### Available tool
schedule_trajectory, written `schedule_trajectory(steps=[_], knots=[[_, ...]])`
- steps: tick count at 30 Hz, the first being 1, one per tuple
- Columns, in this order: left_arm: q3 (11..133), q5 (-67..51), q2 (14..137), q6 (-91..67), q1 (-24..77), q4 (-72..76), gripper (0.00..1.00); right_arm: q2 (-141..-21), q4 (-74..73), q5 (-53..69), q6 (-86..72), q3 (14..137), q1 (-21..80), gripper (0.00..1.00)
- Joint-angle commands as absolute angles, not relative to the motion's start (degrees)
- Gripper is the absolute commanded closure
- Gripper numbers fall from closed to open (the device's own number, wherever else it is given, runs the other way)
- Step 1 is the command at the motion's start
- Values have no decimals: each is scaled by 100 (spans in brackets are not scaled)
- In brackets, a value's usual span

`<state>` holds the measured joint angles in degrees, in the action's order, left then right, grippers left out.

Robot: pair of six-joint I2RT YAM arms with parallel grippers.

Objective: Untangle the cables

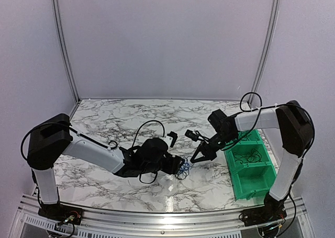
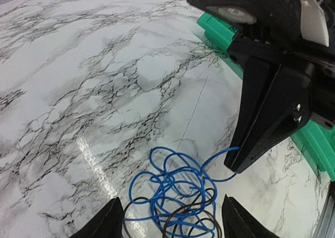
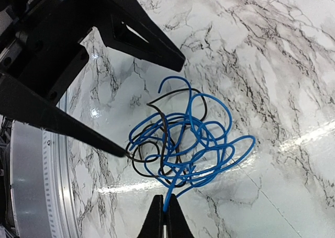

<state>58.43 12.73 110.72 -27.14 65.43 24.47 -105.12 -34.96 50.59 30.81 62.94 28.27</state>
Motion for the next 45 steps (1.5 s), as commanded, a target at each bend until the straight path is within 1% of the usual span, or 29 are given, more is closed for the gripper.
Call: schedule_trajectory(steps=[1, 10, 15, 22, 26, 32, 33, 36, 39, 45], knots=[[6306, 1078, 11458, -2596, 6565, 2795, 33, -10415, -3553, 5231, 3216, 6494, 2771, 100], [6948, 1663, 12353, -3171, 6565, 2787, 38, -10408, -3607, 5386, 3236, 6511, 2743, 100], [6811, 2256, 12506, -3477, 6565, 2759, 40, -10230, -3614, 5572, 3220, 6486, 2742, 100], [6785, 2258, 12652, -3483, 6565, 2761, 40, -10134, -3594, 5633, 3157, 6434, 2711, 100], [6627, 2454, 12626, -3644, 6565, 2720, 40, -10068, -3874, 5646, 3225, 6605, 2716, 100], [6210, 2779, 12388, -3799, 6565, 2590, 43, -9134, -4905, 5556, 3787, 7575, 2716, 100], [6142, 2830, 12359, -3824, 6558, 2577, 45, -9022, -5074, 5574, 3966, 7789, 2715, 100], [5975, 2983, 12283, -3880, 6557, 2575, 56, -8802, -5524, 5571, 4200, 8482, 2707, 100], [5886, 3066, 12273, -3924, 6557, 2579, 61, -8703, -5808, 5549, 4314, 9193, 2703, 100], [5791, 2979, 12216, -3958, 6549, 2580, 62, -8664, -5782, 5402, 4127, 10443, 2707, 100]])
